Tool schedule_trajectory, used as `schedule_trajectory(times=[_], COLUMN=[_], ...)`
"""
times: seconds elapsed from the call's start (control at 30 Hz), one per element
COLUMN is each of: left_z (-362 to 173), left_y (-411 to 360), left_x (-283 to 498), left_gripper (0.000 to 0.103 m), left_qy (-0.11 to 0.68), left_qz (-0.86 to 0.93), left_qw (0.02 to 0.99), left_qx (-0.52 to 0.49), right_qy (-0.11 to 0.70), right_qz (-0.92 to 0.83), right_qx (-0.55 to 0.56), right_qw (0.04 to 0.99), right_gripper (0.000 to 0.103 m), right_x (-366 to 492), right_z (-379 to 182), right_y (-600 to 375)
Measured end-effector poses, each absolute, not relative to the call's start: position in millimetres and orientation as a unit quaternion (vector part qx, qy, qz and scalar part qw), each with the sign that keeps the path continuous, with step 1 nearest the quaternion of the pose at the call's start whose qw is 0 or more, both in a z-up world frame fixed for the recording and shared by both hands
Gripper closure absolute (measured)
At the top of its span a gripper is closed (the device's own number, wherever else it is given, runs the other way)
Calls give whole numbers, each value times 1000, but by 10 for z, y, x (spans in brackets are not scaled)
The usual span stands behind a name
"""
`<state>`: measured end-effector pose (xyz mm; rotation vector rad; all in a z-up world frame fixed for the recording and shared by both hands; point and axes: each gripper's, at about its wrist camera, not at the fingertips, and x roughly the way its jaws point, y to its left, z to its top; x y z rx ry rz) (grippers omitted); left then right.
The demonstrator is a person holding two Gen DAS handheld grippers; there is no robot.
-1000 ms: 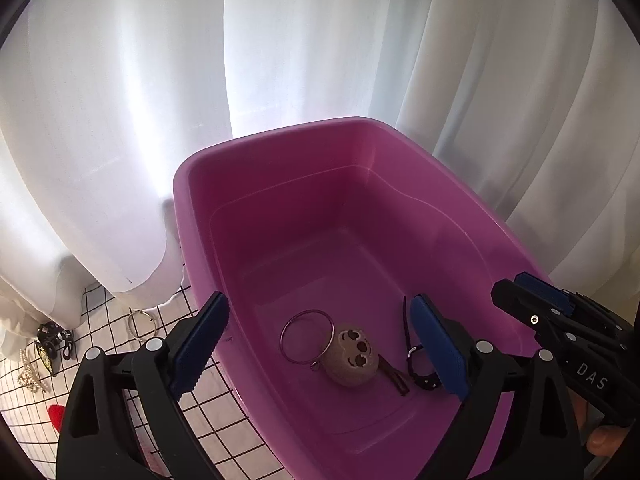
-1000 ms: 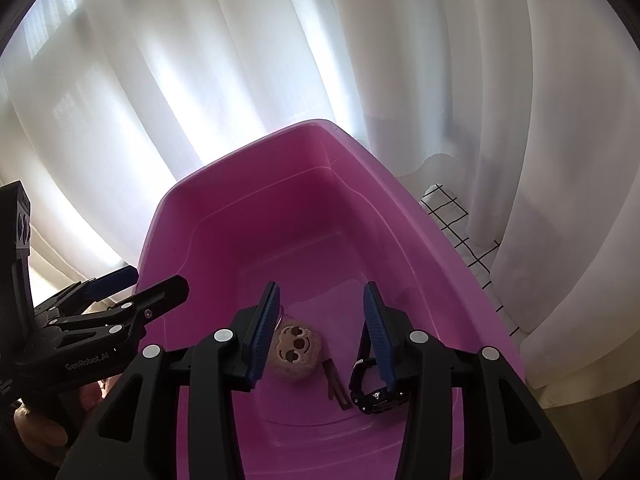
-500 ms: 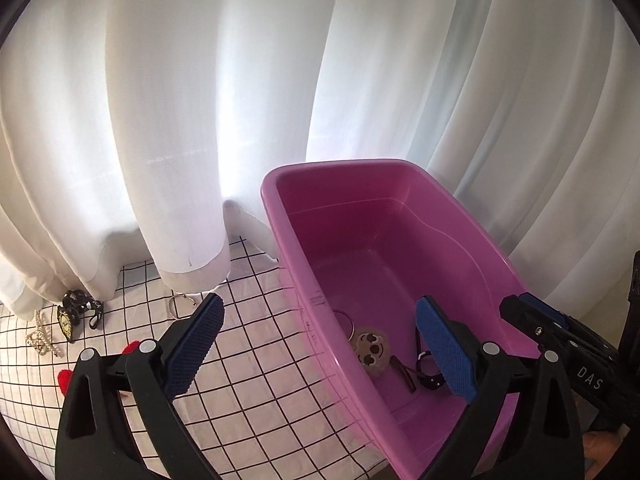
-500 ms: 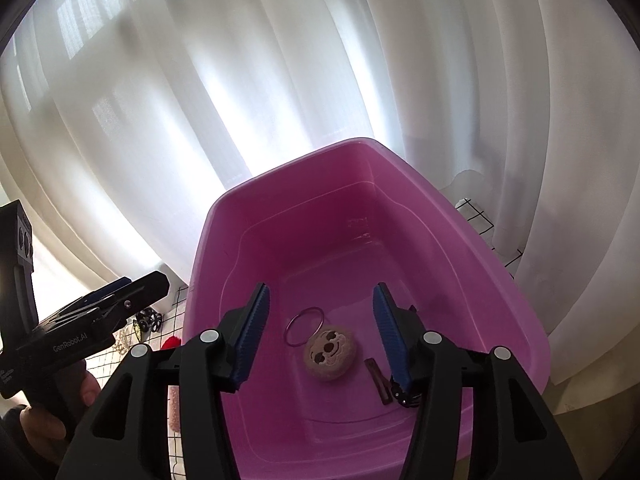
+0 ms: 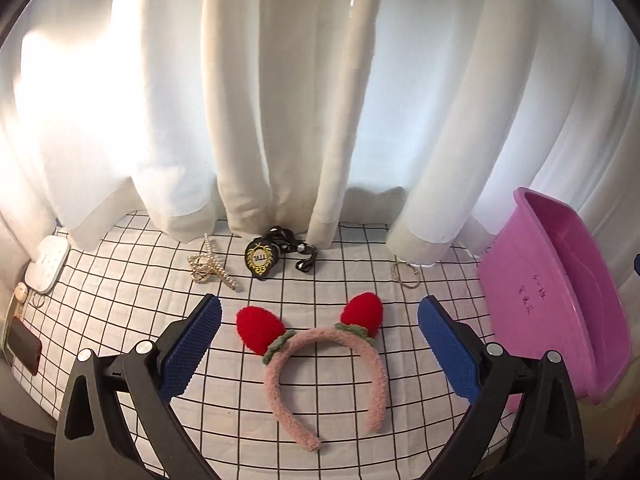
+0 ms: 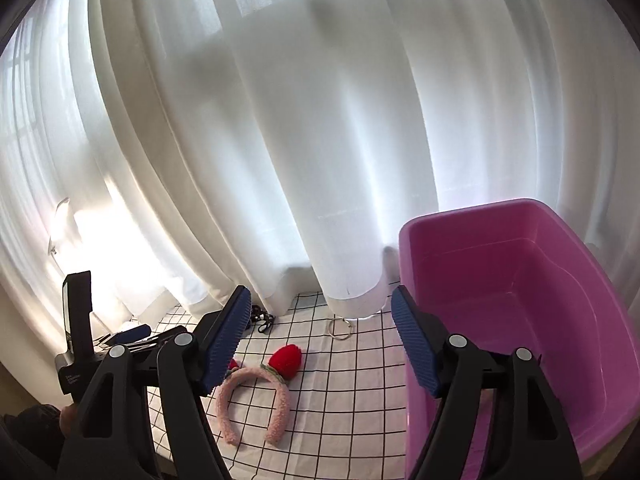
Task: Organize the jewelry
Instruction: 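Withdraw both tools and move toward pearl claw and bangle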
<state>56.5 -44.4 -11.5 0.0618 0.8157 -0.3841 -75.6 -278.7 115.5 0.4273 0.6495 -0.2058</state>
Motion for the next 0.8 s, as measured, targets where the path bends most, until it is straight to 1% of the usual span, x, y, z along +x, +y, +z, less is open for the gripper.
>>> schedule_trajectory(times=[0.17, 0.33, 0.47, 0.63, 0.8], left_z=[-356, -664, -929, -1198, -1381], left_y=[215, 536, 592, 502, 323], left_x=[912, 1196, 1414, 1728, 2046], left_gripper=[6, 6, 6, 6, 6], left_qy=[415, 434, 451, 476, 484], left_qz=[-120, -91, -84, -93, -91], left_qw=[902, 896, 888, 875, 870], left_qx=[-3, 7, 16, 7, 9], right_qy=[358, 415, 448, 470, 483], right_qz=[-69, -81, -98, -114, -119], right_qx=[211, 222, 224, 222, 208], right_qw=[907, 879, 860, 846, 842], right_gripper=[33, 33, 33, 33, 33], right_x=[-329, 31, 227, 408, 656], right_z=[849, 310, -69, -368, -635], right_y=[-2466, -2350, -2362, -2423, -2436])
